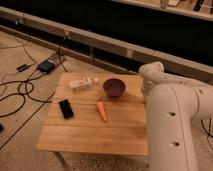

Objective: Wipe the white sponge on the table

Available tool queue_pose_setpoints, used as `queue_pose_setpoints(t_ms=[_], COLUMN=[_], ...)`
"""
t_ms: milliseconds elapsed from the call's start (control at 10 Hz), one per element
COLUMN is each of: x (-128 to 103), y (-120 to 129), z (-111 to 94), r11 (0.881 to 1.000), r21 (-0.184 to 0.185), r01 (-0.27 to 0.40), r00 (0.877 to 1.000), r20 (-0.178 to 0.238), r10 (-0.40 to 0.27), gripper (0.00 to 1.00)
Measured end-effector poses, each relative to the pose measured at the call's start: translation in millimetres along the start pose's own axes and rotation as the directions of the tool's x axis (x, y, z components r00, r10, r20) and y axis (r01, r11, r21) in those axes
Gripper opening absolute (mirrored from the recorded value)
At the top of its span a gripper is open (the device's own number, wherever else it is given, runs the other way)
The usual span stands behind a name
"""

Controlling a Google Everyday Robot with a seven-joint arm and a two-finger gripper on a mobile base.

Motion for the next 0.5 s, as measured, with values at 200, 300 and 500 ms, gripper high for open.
queue_pose_setpoints(t_ms=[200, 300, 500], x=[15.6, 25.9, 43.8], y=[32.8, 47.0, 55.0], z=[-4.6, -6.7, -6.3], r11=[0.997, 0.993, 0.99], r21=[-0.052, -0.076, -0.096], r01=[0.061, 0.087, 0.107], r00=[0.998, 0.996, 0.993], r20=[-0.012, -0.02, -0.04], r10=[-0.061, -0.089, -0.112], gripper=[0.0, 0.0, 0.0])
